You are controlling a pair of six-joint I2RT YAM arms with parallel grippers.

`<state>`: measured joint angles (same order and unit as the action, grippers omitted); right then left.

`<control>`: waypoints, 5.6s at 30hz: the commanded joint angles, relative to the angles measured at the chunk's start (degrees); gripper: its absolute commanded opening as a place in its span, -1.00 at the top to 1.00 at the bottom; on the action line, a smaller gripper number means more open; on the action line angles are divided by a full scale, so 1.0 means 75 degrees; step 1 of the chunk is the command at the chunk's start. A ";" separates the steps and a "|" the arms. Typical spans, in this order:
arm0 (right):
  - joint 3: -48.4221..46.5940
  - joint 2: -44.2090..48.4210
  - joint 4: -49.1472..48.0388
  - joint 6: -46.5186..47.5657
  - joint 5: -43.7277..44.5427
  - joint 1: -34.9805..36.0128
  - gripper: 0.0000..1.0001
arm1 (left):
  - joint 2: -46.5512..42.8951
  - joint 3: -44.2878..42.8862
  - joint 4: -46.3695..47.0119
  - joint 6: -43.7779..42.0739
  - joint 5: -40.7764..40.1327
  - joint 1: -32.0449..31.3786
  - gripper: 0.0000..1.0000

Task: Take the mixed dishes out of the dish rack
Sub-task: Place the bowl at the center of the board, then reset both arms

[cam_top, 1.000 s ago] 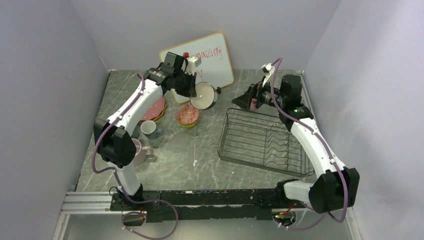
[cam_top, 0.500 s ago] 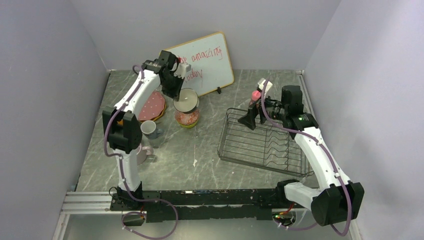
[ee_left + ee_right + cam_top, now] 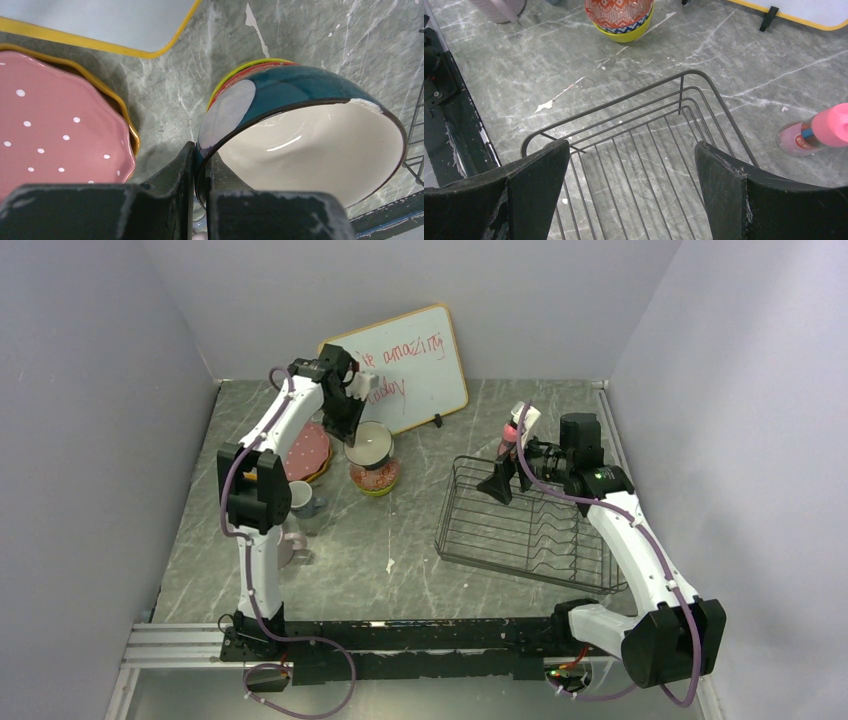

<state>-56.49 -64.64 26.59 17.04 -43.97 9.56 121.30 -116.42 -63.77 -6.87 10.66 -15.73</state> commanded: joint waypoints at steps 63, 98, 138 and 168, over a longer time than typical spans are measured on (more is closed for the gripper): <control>-0.0085 -0.0229 0.0281 0.0413 -0.0349 -0.0020 -0.98 | 0.0459 -0.0091 -0.0384 -0.0454 -0.0679 -0.0701 0.31; -0.0543 0.0089 -0.0211 -0.0539 0.2230 -0.0014 -0.98 | -0.4090 0.3339 0.3040 -0.0041 0.0102 0.0458 -0.89; 0.0800 0.2836 -0.2162 -0.1253 0.5107 -0.0122 -0.98 | -0.9414 0.6539 0.5158 0.1196 0.1133 0.2624 -0.89; 0.1332 0.3323 -0.2244 -0.1205 0.5557 -0.0783 -0.98 | -1.0389 0.7835 0.5368 0.0704 0.1738 0.3058 -0.89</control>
<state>-46.15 -39.35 11.90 7.77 -3.36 3.88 44.29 -57.06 -24.71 -0.67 22.13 6.79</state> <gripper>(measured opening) 0.991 0.942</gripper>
